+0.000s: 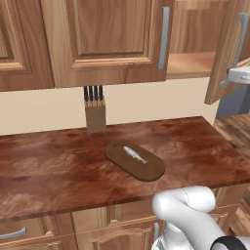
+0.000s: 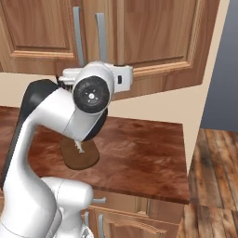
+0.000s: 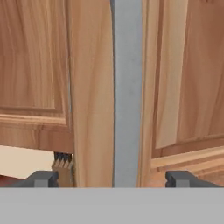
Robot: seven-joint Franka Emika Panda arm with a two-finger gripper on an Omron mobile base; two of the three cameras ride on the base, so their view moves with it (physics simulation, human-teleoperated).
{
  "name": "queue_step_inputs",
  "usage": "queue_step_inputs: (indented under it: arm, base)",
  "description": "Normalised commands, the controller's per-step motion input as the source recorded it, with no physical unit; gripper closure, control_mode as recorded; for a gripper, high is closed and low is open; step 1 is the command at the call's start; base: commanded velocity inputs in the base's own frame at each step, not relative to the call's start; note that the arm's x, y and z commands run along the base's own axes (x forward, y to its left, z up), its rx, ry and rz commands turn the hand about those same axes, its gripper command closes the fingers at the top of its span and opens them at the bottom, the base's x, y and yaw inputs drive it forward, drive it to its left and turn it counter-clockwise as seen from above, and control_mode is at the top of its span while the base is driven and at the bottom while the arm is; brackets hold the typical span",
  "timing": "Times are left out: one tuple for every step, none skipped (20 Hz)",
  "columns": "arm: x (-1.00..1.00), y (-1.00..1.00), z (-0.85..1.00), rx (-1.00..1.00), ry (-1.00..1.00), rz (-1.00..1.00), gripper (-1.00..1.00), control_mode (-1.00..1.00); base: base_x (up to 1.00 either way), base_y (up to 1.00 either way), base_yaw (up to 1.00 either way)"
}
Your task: Open the cabinet, retrieve the rolling pin, and place it next to the meat on the cutting board to prepare for tenderizing.
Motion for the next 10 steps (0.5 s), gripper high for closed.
queue_step_inputs:
  arm:
    - [-0.38, 0.0, 0.12, -0.08, -0.05, -0.03, -1.0, -1.0]
    - [-0.52, 0.0, 0.24, -0.1, -0.06, -0.04, -1.0, -1.0]
    - [-0.58, 0.0, 0.24, -0.11, -0.04, -0.04, -1.0, -1.0]
    - [-0.55, 0.0, 0.26, -0.11, 0.0, -0.07, -1.0, -1.0]
    - [-0.53, 0.11, 0.26, -0.11, 0.0, -0.09, -1.0, -1.0]
    - [-0.52, 0.19, 0.23, -0.11, 0.0, -0.1, -1.0, -1.0]
    - [-0.54, 0.32, 0.22, -0.12, 0.0, -0.11, -1.0, -1.0]
    - [-0.62, 0.43, 0.13, -0.15, 0.0, -0.12, -1.0, -1.0]
    - [-0.54, 0.48, 0.12, -0.15, 0.0, -0.14, -1.0, -1.0]
    - [-0.42, 0.65, 0.1, -0.18, 0.0, -0.17, -1.0, -1.0]
  base:
    - [0.0, 0.0, 0.0]
    - [0.0, 0.0, 0.0]
    - [0.0, 0.0, 0.0]
    - [0.0, 0.0, 0.0]
    - [0.0, 0.0, 0.0]
    - [0.0, 0.0, 0.0]
    - [0.0, 0.0, 0.0]
    - [0.0, 0.0, 0.0]
    - [0.0, 0.0, 0.0]
    - [0.0, 0.0, 0.0]
